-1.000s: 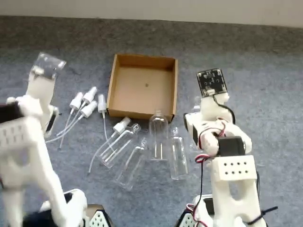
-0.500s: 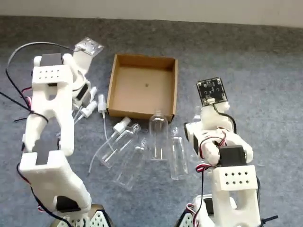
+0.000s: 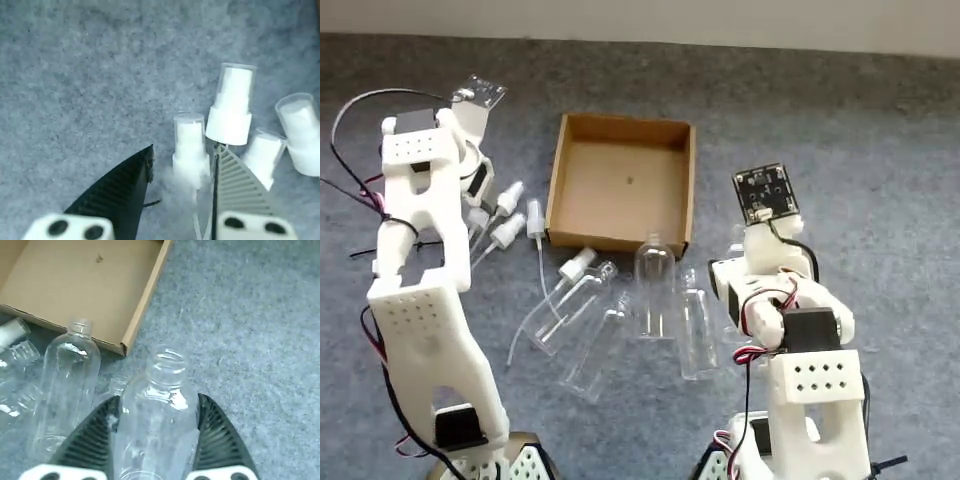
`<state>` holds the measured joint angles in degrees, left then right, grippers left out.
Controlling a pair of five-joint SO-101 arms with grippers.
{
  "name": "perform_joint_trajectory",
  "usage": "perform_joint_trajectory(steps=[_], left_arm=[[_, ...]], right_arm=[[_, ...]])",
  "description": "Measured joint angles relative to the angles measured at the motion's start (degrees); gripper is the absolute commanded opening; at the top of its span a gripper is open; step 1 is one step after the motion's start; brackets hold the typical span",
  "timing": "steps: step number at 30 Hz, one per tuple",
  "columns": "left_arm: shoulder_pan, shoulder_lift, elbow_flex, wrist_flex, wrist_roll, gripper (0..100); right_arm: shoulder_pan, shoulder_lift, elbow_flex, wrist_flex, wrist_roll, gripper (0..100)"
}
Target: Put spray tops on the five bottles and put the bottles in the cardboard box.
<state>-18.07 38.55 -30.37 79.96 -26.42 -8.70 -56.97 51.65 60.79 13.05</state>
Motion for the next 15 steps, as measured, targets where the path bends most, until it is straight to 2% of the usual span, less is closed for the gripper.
perform_joint_trajectory(steps=[5,11,15], left_arm=[[-0.4,5.7,-2.8,-0.1,0.1,18],[-0.3,11.3,-8.3,0.1,0.3,3],[0.1,12.8,-11.4,0.1,0.3,2]], right_arm=[[0.0,-0.2,0.0,0.0,0.0,0.4],[0.0,-0.2,0.0,0.0,0.0,0.4],[0.0,-0.2,0.0,0.0,0.0,0.4]])
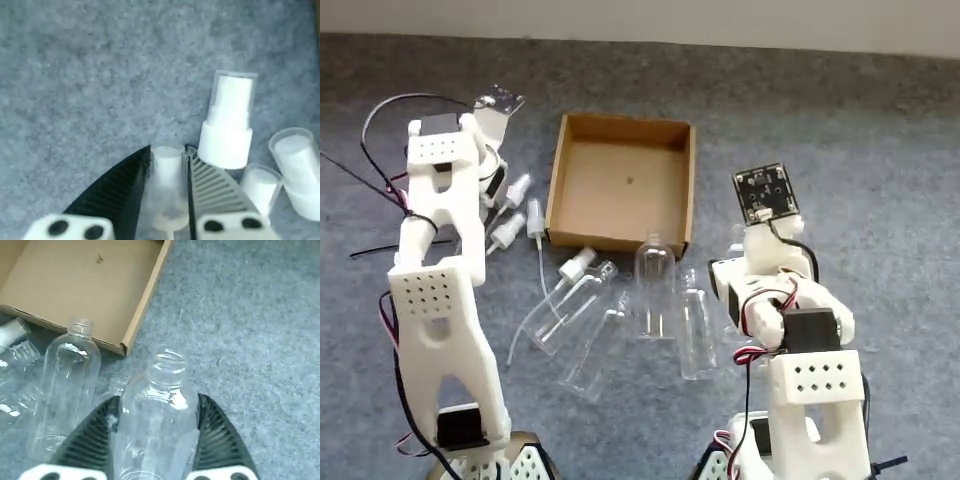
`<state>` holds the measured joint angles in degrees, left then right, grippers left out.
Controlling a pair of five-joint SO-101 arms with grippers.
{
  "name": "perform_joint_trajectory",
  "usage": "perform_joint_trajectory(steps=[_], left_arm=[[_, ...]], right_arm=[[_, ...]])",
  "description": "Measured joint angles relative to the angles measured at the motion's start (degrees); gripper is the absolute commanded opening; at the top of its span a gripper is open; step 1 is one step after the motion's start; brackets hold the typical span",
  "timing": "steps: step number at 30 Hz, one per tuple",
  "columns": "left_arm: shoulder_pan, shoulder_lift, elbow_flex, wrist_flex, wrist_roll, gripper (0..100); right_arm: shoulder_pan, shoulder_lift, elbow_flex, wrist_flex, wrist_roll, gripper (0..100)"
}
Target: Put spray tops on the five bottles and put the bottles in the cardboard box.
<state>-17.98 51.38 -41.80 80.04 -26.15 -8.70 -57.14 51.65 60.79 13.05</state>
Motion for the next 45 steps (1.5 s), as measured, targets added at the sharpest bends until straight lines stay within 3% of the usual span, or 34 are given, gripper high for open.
perform_joint_trajectory(steps=[8,15,19,24,28,33,39,45], left_arm=[[-2.5,-1.6,-12.8,12.0,-0.1,2],[-4.7,-13.5,-25.2,20.7,3.9,2],[-5.9,-25.8,-17.8,21.5,5.9,2],[-5.1,-48.2,5.4,21.7,6.2,3],[1.1,-69.5,20.8,21.7,6.9,3],[8.9,-90.3,23.1,17.6,15.5,3],[20.5,-94.8,21.7,8.2,24.5,2],[33.5,-94.3,24.2,-4.7,29.3,2]], right_arm=[[0.0,0.0,0.0,0.0,0.0,0.4],[0.0,0.0,-0.6,-0.4,0.0,0.4],[-0.2,0.0,-2.2,-3.9,-1.5,0.4],[-7.5,0.0,-2.5,-11.4,-8.8,0.4],[-17.6,0.0,-2.5,-17.6,-9.8,0.4],[-23.0,-0.3,-2.5,-19.4,-9.9,0.4],[-24.9,-12.0,10.0,-28.7,-9.9,0.4],[-25.1,-23.9,21.7,-30.1,-9.9,0.4]])
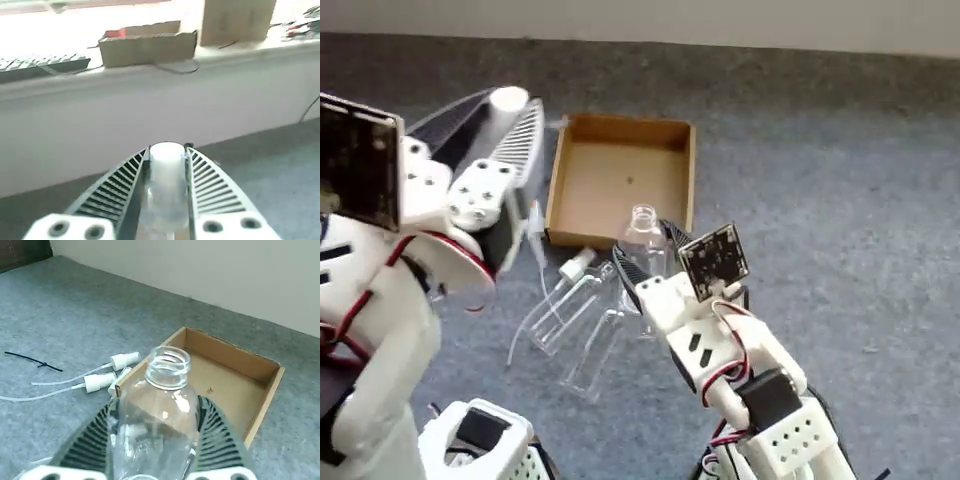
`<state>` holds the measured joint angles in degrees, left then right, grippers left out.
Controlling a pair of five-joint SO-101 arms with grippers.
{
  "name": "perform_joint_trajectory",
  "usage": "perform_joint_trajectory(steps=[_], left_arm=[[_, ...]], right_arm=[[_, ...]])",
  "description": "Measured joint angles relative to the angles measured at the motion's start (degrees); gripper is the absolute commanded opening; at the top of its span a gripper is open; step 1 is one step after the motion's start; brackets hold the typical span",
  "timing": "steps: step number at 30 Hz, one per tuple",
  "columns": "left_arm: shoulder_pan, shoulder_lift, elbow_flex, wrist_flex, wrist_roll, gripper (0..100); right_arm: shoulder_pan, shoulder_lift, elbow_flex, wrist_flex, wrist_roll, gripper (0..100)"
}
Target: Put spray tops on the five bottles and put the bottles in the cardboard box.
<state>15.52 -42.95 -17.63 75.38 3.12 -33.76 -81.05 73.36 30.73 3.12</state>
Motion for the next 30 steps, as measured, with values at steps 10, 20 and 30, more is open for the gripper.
perform_joint_trajectory(steps=[10,20,30], left_arm=[[9.8,10.0,5.8,-17.8,0.4,2],[13.3,17.1,5.8,-22.2,0.4,2],[12.8,17.3,12.2,-22.2,0.4,2]], right_arm=[[-0.2,-2.2,1.2,1.1,0.0,0.4],[-0.2,-2.2,1.2,1.1,0.0,0.4],[-0.2,-2.2,1.2,1.2,0.0,0.4]])
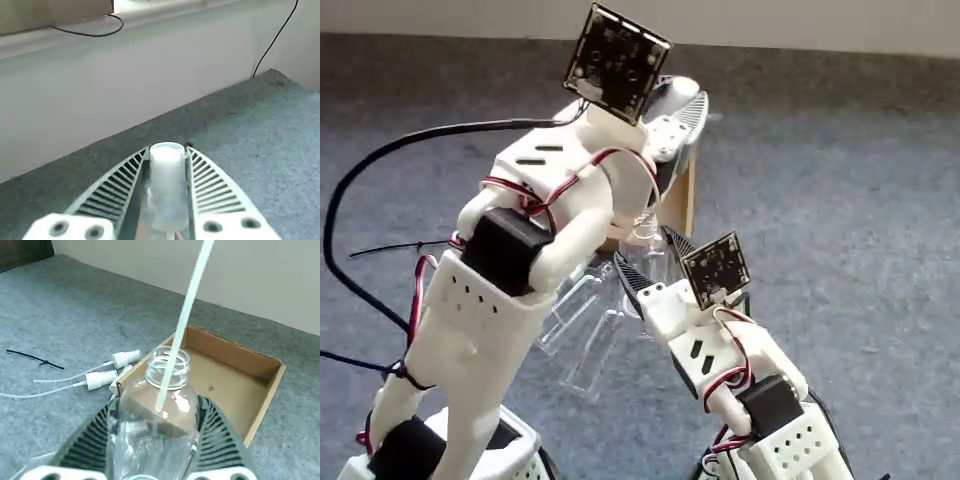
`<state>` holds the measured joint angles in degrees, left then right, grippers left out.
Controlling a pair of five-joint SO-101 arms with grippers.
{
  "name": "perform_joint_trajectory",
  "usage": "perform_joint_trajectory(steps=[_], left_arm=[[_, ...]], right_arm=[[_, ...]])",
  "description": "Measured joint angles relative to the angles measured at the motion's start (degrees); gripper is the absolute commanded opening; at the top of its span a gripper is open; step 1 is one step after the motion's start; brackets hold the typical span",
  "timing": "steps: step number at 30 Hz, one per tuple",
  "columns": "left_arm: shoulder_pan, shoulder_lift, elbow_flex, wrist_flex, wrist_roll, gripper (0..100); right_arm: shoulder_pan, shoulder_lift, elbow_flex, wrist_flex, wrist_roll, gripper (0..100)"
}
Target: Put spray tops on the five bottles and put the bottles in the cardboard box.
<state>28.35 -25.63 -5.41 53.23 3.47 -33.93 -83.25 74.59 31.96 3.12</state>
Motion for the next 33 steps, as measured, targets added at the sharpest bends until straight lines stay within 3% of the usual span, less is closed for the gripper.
perform_joint_trajectory(steps=[10,21,33], left_arm=[[-1.1,0.0,-1.8,0.0,-0.2,2],[-1.0,0.2,-5.7,-3.5,-5.1,2],[-1.3,0.0,1.4,-4.5,-5.3,2]], right_arm=[[0.0,0.0,0.0,0.0,0.0,0.4],[0.0,0.0,0.0,0.0,0.0,0.4],[-0.1,0.1,0.2,0.1,0.0,0.4]])
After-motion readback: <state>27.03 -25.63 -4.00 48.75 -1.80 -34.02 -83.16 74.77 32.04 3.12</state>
